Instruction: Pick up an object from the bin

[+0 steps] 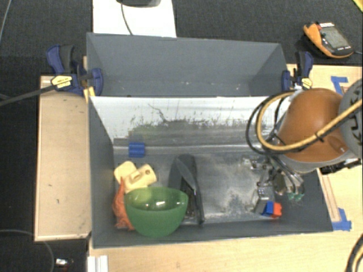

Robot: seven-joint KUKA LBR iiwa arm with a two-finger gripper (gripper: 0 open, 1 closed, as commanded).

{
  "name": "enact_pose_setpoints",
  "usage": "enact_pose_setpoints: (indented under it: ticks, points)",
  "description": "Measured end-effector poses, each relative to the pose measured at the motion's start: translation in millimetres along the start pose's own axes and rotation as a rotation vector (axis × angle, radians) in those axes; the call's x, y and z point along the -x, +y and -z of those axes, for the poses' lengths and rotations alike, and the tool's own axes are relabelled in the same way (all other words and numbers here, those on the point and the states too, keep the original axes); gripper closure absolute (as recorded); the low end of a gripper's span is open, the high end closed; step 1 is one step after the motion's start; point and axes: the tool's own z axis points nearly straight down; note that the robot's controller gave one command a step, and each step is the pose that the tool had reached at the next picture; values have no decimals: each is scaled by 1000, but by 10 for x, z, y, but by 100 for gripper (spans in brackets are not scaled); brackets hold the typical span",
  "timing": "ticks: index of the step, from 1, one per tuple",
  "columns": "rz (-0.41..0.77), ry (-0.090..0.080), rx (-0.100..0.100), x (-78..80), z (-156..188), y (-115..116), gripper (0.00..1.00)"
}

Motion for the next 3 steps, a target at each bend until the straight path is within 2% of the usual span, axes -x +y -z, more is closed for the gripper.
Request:
enact_pose_setpoints:
  ticks: [1,2,3]
  points:
    - [2,-9,-1,17,42,1,0]
    - [32,-14,-2,0,-769,-806,0]
    - [271,-17,-2,-28,-780,-1020,0]
